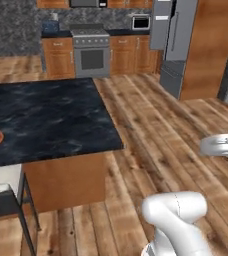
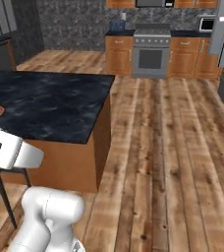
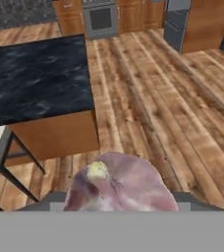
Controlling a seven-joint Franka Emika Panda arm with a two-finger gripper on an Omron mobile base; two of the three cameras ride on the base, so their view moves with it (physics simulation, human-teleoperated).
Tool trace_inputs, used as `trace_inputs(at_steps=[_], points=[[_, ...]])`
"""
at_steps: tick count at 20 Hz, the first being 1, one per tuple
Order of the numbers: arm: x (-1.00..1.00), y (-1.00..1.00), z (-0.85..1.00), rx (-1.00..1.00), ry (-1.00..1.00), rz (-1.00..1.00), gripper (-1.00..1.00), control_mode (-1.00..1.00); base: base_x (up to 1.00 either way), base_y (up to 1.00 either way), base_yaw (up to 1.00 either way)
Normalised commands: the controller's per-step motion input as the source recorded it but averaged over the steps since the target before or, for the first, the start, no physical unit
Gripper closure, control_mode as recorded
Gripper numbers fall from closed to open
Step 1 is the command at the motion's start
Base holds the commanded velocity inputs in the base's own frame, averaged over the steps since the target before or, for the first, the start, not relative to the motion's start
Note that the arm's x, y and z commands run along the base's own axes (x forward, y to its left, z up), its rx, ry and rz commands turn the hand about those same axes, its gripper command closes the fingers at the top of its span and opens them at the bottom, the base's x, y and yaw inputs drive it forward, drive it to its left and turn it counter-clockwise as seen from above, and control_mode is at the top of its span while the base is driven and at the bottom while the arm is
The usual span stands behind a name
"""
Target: Transport the chicken drumstick and garlic to the fridge. Place the chicken drumstick on the rack containing meat and place the garlic on the rack containing the vegetable, ensuring meats and vegetables are on different racks.
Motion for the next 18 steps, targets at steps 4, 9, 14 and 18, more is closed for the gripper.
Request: trace_inputs(at_steps=[4, 9, 14, 18], points=[[0.00, 0.00, 0.00, 0.00, 0.00, 0.00, 1.00, 1.00, 0.58, -1.00, 0.00], [0.00, 0.00, 0.00, 0.00, 0.00, 0.00, 1.00, 1.00, 1.00, -1.00, 0.11], [0.00, 0.00, 0.00, 0.00, 0.00, 0.00, 1.00, 1.00, 1.00, -1.00, 0.14], [0.00, 0.00, 0.00, 0.00, 0.00, 0.00, 1.00, 1.00, 1.00, -0.50, 0.03]])
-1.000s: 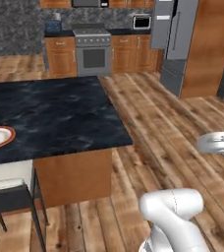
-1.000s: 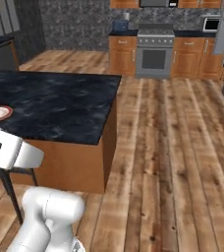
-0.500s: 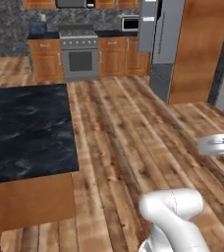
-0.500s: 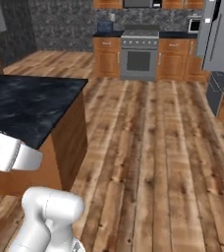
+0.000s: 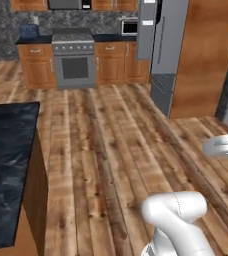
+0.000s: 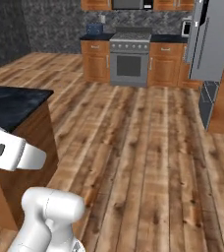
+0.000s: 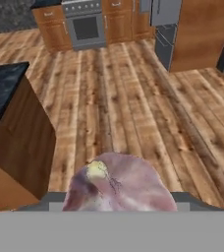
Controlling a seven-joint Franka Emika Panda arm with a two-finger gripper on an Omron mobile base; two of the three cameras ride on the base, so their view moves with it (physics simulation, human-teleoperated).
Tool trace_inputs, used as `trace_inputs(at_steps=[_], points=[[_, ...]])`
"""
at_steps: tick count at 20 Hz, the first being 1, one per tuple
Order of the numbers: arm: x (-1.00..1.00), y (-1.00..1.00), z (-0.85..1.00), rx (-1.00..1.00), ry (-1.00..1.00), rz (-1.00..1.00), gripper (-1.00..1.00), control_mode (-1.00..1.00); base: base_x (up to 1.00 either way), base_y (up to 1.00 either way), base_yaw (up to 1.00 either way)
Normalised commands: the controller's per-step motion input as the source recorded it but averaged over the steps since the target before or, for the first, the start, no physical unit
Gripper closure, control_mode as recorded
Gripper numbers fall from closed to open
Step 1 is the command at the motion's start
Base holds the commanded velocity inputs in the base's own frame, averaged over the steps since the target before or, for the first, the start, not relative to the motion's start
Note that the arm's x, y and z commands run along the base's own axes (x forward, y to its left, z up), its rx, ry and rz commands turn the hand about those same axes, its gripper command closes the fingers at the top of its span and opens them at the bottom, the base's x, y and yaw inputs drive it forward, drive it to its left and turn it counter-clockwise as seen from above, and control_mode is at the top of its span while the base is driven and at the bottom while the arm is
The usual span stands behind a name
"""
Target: Transport the chicken drumstick and garlic to the fridge. Place the chicken drumstick on the rack containing meat and place the garlic on the rack containing the vegetable, ensuring meats and vegetables are on different racks.
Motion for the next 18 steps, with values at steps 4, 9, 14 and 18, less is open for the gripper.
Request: trace_inputs(at_steps=[4, 9, 14, 18], points=[[0.00, 0.00, 0.00, 0.00, 0.00, 0.00, 1.00, 1.00, 1.00, -0.16, 0.00], [0.00, 0.00, 0.00, 0.00, 0.00, 0.00, 1.00, 1.00, 1.00, 0.00, 0.00], [0.00, 0.00, 0.00, 0.00, 0.00, 0.00, 1.00, 1.00, 1.00, -0.16, 0.00], [0.00, 0.00, 0.00, 0.00, 0.00, 0.00, 1.00, 1.00, 1.00, -0.19, 0.00]])
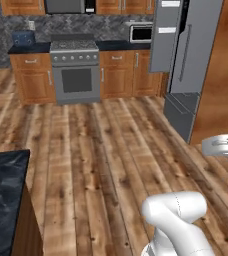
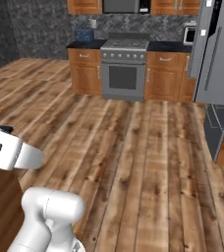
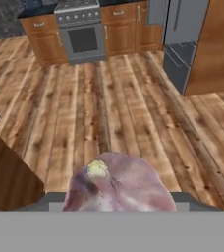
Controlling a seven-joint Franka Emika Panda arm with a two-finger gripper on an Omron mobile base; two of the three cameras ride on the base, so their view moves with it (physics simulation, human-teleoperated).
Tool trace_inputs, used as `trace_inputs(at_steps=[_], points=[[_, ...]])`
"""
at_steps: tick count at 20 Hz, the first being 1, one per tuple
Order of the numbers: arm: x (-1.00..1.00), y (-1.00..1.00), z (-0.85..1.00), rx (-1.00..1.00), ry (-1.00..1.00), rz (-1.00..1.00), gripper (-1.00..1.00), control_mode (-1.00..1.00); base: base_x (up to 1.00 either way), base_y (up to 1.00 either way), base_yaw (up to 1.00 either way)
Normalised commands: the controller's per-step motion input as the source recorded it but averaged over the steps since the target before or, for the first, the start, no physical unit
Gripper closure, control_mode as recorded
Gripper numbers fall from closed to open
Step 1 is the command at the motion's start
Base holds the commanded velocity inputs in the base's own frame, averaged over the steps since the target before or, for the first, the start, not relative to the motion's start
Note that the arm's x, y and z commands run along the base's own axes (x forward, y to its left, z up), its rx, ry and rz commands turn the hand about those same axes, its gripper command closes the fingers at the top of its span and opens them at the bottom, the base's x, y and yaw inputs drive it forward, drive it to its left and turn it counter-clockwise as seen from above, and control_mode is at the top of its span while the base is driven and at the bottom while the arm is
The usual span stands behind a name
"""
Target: Transport the chicken drumstick and garlic to the fridge. Place the chicken drumstick on the rack containing meat and place the garlic on the rack containing the vegetable, ensuring meats and vegetables are on different racks.
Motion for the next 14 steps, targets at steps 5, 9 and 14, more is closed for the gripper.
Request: trace_inputs(at_steps=[5, 9, 14], points=[[0.00, 0.00, 0.00, 0.00, 0.00, 0.00, 1.00, 1.00, 1.00, -0.21, 0.00], [0.00, 0.00, 0.00, 0.00, 0.00, 0.00, 1.00, 1.00, 1.00, -0.23, 0.00], [0.00, 0.00, 0.00, 0.00, 0.00, 0.00, 1.00, 1.00, 1.00, -0.24, 0.00]])
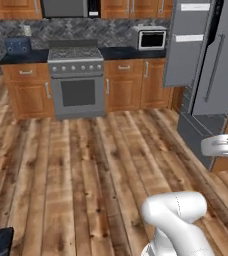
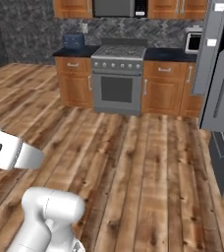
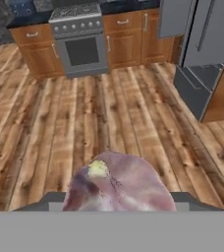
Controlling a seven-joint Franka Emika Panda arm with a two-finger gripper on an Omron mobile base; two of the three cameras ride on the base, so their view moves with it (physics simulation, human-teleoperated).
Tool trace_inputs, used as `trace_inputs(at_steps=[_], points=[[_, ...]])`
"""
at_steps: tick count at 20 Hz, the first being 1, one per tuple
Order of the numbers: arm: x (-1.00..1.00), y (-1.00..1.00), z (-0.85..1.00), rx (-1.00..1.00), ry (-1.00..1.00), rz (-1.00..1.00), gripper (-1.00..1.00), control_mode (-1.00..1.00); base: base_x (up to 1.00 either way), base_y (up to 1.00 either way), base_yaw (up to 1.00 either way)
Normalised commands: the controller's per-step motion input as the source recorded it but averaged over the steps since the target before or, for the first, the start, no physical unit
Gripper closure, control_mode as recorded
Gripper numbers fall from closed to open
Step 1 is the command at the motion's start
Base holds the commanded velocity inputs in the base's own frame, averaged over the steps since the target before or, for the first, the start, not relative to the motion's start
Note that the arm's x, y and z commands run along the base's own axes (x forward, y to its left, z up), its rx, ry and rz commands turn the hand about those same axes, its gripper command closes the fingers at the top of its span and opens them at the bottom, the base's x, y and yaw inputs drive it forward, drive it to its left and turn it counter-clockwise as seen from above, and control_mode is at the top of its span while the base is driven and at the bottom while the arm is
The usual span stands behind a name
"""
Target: Transport the chicken drumstick and garlic to the fridge. Place the chicken drumstick on the rack containing meat and place the garlic on the rack containing the vegetable, ensuring meats and vegetables are on different racks.
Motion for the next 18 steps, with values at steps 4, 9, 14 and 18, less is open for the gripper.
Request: trace_inputs(at_steps=[4, 9, 14, 18], points=[[0.00, 0.00, 0.00, 0.00, 0.00, 0.00, 1.00, 1.00, 1.00, -0.20, 0.00], [0.00, 0.00, 0.00, 0.00, 0.00, 0.00, 1.00, 1.00, 1.00, -0.09, -0.03], [0.00, 0.00, 0.00, 0.00, 0.00, 0.00, 1.00, 1.00, 1.00, 0.15, -0.15], [0.00, 0.00, 0.00, 0.00, 0.00, 0.00, 1.00, 1.00, 1.00, 0.60, -0.37]])
